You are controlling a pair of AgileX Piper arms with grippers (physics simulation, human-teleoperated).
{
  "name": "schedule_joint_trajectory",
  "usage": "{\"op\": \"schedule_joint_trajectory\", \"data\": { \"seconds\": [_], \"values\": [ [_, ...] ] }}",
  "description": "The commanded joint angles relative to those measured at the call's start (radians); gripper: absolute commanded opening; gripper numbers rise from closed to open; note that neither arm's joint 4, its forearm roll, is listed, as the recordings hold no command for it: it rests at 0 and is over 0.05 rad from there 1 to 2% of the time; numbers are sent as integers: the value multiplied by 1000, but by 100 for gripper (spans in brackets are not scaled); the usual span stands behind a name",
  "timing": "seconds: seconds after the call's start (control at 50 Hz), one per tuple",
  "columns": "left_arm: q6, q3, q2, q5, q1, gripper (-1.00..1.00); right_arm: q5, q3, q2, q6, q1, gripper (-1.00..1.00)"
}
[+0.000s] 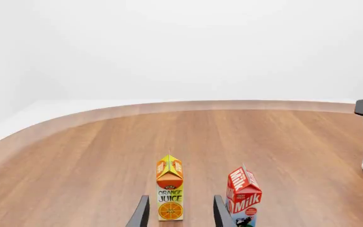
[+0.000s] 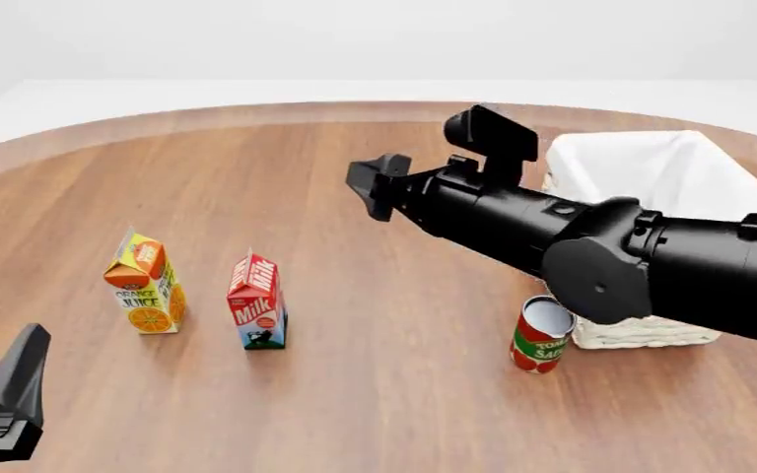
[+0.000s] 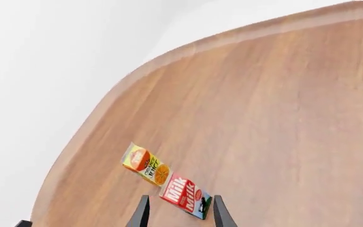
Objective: Pick the milk and place it in the basket.
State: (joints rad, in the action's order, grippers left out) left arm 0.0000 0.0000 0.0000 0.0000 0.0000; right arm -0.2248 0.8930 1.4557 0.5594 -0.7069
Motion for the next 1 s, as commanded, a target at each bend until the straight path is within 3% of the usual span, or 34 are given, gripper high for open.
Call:
{"op": "schedule_joint_trajectory", "data": {
  "seconds": [0.02, 0.56, 1.0],
  "values": [
    [0, 0, 0, 0, 0, 100, -24, 68, 132, 40, -34, 100],
    [0, 0, 0, 0, 0, 100, 98, 302, 338, -20, -39, 100],
    [0, 0, 0, 0, 0, 100, 170, 440, 477, -2, -90, 100]
  ]
}}
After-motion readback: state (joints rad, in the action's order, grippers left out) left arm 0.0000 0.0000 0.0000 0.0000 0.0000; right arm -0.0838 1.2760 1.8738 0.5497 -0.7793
